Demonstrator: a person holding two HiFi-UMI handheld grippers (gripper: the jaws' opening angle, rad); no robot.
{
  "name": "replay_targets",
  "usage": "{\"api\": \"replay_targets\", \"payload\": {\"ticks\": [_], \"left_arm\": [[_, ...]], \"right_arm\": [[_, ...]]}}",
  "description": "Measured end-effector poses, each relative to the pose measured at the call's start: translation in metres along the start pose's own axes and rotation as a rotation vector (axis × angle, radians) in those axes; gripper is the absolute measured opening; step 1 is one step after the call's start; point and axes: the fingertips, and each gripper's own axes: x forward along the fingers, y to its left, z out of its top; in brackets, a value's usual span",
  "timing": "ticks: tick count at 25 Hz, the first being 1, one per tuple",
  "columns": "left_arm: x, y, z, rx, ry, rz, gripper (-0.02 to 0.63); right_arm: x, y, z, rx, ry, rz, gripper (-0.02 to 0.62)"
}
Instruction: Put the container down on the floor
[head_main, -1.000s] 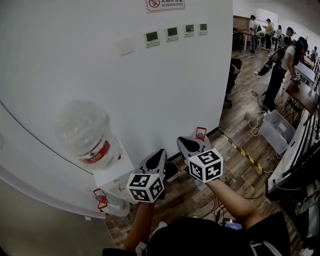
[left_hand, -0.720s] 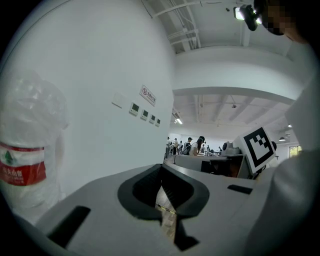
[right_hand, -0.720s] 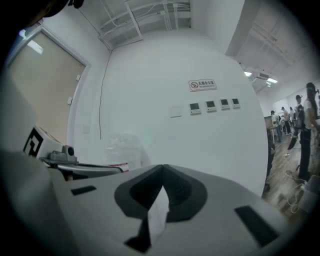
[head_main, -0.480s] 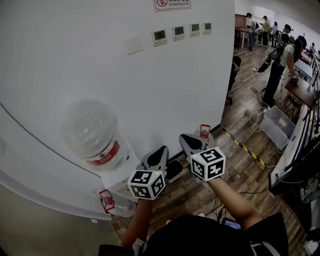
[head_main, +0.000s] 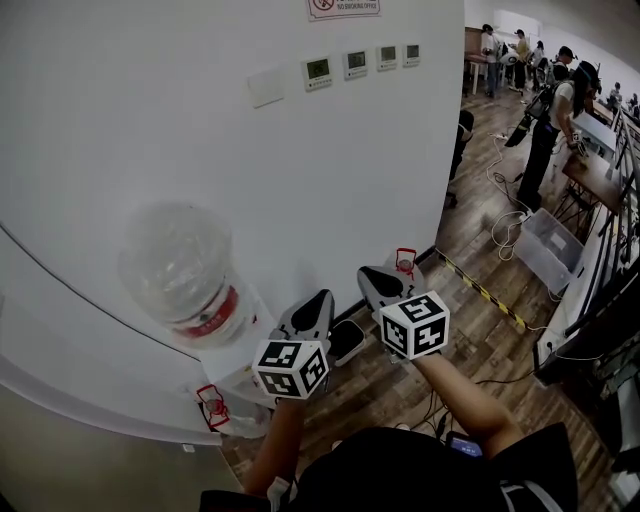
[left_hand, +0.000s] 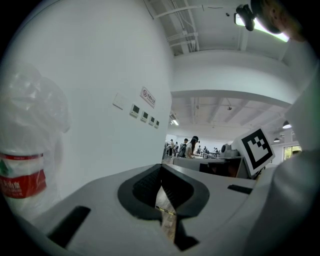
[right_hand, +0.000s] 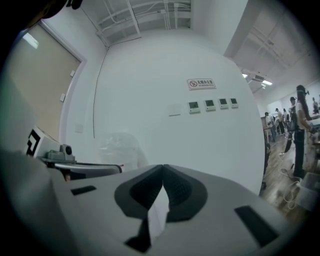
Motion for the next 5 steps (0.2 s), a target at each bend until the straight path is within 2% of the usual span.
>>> {"api": "replay_targets", "payload": {"ticks": [5], "left_arm": [[0.0034, 0.0031, -0.0003, -0.004, -0.002, -0.004, 0.015]], "right_arm": [[0.0048, -0.0032, -0.0021, 0.007, 0.004, -0.004, 0.031]]}}
